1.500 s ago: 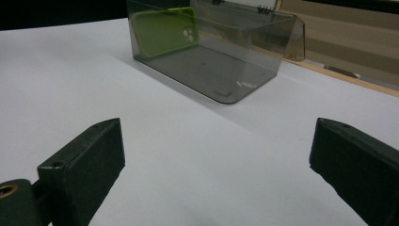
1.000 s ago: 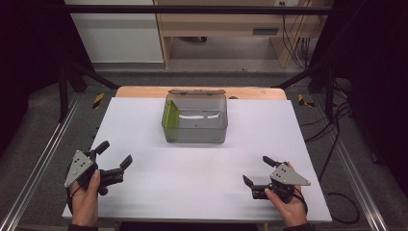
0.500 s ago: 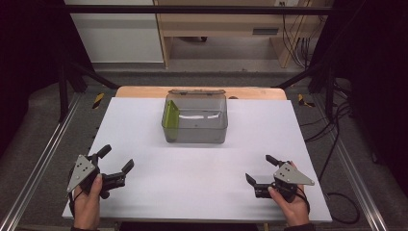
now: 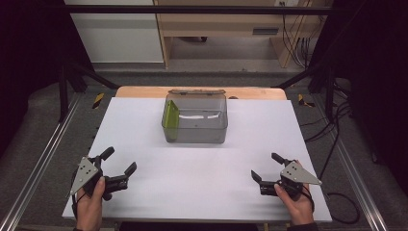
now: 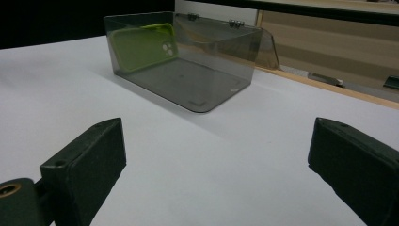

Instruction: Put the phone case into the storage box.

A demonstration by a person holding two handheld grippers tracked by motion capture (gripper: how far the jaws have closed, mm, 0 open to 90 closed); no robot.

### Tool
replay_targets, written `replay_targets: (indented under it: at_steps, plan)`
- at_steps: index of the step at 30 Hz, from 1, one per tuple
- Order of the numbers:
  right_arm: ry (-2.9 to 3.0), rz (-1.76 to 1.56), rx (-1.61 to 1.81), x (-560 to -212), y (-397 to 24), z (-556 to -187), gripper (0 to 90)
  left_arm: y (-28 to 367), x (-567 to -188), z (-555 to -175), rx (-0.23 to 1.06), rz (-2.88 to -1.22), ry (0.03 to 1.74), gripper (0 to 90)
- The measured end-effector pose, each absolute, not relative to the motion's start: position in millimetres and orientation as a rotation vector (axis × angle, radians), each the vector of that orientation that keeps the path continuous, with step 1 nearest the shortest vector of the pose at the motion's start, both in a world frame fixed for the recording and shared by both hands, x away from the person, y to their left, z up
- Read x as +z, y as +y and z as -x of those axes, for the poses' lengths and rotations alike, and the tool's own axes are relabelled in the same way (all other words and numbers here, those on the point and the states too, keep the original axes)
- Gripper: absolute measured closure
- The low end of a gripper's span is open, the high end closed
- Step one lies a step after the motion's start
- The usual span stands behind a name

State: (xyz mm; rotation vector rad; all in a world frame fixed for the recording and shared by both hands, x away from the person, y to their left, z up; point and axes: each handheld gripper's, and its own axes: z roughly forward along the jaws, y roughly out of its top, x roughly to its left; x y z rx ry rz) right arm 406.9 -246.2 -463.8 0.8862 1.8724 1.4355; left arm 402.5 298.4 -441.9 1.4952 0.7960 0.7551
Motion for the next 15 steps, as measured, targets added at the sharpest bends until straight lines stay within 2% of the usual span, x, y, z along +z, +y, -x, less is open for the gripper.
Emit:
replay_targets:
  at_steps: [15]
  plan:
    - [1.807,-0.944,1.421,-465,-267,-409,4.9,295,-452,-399,0.735,-1.507,0.801,2.2]
